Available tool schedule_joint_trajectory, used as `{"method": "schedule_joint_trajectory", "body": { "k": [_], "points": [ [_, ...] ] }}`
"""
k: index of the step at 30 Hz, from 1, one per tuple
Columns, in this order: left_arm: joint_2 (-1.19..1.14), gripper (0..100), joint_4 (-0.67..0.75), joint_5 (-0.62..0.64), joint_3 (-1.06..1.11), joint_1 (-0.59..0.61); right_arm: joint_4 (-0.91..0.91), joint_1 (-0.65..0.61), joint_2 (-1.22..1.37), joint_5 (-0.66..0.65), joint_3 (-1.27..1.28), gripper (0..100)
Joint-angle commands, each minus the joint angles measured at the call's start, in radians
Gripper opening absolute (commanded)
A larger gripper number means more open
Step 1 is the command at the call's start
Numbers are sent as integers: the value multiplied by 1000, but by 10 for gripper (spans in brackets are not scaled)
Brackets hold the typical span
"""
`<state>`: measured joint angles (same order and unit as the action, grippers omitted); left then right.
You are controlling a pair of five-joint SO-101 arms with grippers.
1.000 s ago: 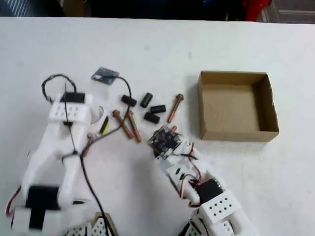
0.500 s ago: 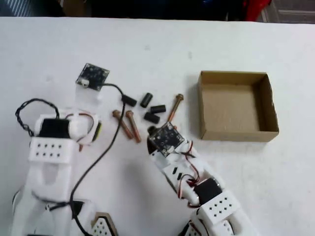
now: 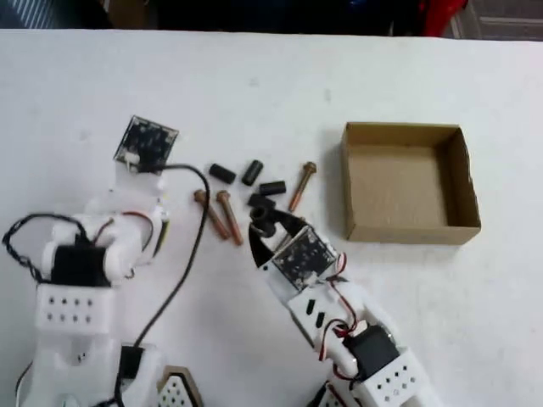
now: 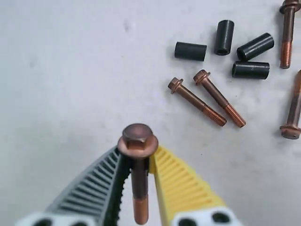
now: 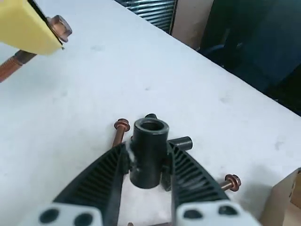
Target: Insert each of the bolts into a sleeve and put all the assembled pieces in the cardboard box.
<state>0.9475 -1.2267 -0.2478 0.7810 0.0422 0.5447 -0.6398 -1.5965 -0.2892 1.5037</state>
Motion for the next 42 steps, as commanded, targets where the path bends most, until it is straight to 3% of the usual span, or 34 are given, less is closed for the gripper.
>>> {"method": "schedule_joint_trajectory", "body": {
  "k": [1,6,11,15,22,27,36,42],
  "points": [
    [136,22,64,54,-15,-93,-5,-4,-64,9,15,16],
    [274,22,135,158,-14,-202,-5,-5,-145,9,66,16],
    [286,22,210,201,-14,-217,-110,-33,-208,138,157,16],
    [286,22,227,279,-15,-232,-171,-41,-203,147,187,16],
    [288,22,278,393,-20,-394,-199,-42,-203,157,187,17],
    [288,22,385,394,-20,-409,-193,-42,-202,157,187,17],
    [288,22,433,396,-12,-476,-199,-44,-202,158,187,17],
    [288,22,557,396,92,-479,-199,-85,-202,158,187,17]
  ]
}}
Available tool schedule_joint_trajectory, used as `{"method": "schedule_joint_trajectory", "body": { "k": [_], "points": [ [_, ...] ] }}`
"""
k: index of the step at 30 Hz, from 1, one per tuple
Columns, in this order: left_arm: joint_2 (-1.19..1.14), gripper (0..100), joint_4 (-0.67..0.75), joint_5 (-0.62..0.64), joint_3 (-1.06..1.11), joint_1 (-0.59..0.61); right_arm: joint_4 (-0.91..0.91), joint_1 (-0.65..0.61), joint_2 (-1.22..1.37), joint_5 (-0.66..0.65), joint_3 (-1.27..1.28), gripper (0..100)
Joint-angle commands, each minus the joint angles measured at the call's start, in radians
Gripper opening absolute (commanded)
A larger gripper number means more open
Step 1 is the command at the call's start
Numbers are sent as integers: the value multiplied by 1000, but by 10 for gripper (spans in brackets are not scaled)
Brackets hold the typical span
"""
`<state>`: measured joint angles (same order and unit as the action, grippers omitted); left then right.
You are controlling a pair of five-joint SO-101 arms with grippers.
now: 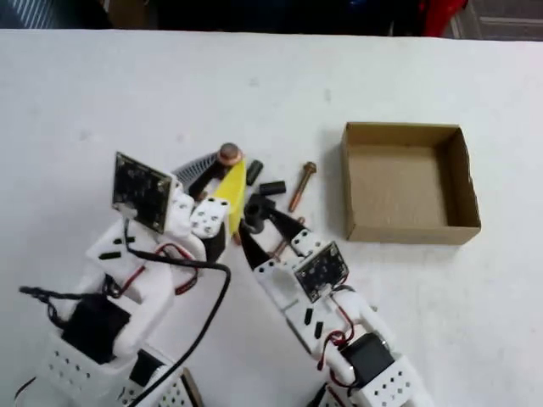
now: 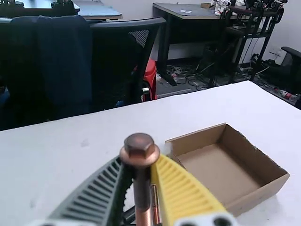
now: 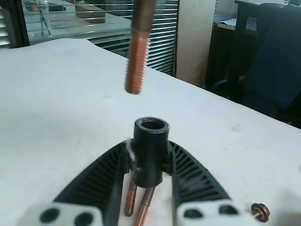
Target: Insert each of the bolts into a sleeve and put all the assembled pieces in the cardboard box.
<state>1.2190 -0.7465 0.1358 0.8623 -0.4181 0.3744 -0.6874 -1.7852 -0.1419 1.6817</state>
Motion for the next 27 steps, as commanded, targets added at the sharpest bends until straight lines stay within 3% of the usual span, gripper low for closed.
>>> {"method": "schedule_joint_trajectory", "body": {
  "k": [1,6,27],
  "points": [
    [18,22,89,12,21,-19,-28,-41,-13,11,9,17],
    [18,22,95,87,21,-19,-30,-42,-13,11,9,17],
    [205,22,109,94,167,-28,-30,-44,-15,9,9,17]
  ]
}}
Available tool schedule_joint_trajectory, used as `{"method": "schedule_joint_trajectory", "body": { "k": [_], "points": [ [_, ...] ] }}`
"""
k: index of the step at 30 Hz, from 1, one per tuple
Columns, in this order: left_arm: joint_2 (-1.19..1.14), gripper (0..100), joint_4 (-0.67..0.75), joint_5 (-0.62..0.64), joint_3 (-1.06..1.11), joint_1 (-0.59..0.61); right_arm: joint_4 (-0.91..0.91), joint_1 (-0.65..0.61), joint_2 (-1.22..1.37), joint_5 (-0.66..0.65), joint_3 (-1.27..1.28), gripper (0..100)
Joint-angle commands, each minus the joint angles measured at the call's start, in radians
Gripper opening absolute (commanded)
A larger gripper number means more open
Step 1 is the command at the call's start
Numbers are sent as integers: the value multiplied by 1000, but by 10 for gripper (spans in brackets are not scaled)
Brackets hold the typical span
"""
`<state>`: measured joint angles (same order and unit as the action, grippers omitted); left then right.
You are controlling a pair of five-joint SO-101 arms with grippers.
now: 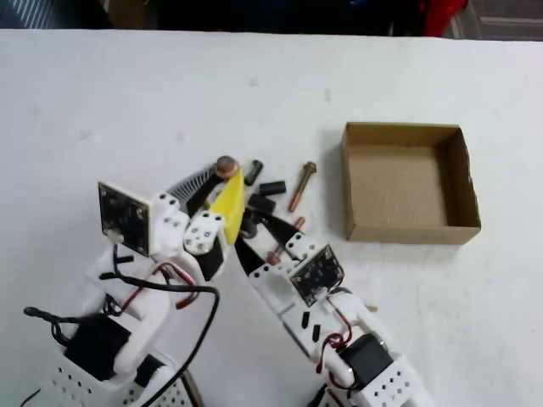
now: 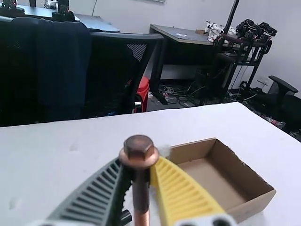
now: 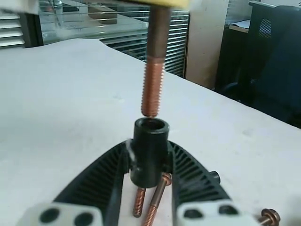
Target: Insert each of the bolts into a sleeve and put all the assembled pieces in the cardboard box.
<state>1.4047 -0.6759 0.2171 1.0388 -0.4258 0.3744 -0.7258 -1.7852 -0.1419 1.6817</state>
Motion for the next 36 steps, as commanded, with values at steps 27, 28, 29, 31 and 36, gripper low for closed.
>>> {"method": "schedule_joint_trajectory", "body": {
  "k": [27,28,29,31,36],
  "points": [
    [25,23,-81,8,157,-96,-30,12,-15,9,9,17],
    [25,23,-81,8,164,-96,-30,12,-15,9,9,17],
    [25,23,-80,8,173,-96,-30,12,-15,9,9,17],
    [25,24,-75,0,180,-96,-30,12,-15,9,9,17],
    [25,24,-74,-172,178,-96,-30,12,-15,9,9,17]
  ]
}}
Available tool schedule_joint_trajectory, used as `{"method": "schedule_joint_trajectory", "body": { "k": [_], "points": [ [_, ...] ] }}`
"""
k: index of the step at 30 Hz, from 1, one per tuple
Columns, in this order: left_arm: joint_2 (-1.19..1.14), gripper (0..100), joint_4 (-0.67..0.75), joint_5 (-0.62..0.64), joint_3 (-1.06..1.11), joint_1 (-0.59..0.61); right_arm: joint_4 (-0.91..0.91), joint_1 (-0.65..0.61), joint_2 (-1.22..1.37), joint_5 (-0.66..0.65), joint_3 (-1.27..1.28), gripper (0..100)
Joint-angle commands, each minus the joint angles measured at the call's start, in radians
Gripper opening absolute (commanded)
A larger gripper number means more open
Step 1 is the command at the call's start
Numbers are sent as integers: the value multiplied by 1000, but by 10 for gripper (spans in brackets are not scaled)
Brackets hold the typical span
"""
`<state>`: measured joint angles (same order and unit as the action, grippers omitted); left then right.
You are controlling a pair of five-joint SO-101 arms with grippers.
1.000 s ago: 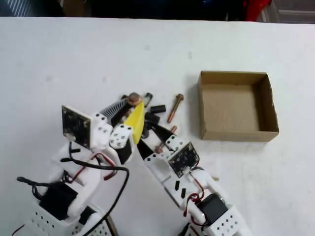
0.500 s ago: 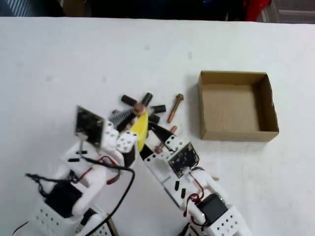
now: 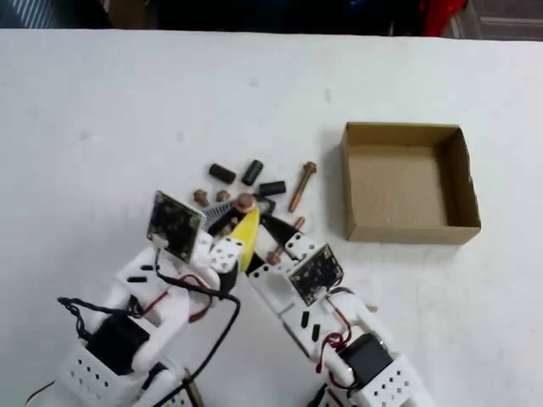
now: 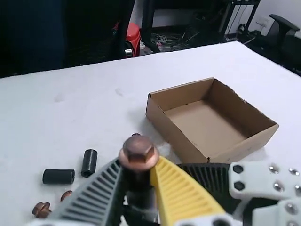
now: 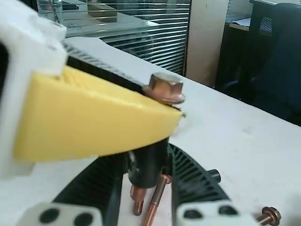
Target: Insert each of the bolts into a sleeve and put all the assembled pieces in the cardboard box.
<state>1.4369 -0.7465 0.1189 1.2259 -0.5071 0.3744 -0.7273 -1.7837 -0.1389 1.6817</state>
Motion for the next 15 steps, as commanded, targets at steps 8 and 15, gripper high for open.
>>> {"method": "schedule_joint_trajectory", "body": {
  "k": [8,15],
  "points": [
    [-7,76,-3,-72,-8,-13,-28,13,-16,6,9,17],
    [-7,210,-5,-71,-6,-13,-27,13,-16,6,9,17]
  ]
}}
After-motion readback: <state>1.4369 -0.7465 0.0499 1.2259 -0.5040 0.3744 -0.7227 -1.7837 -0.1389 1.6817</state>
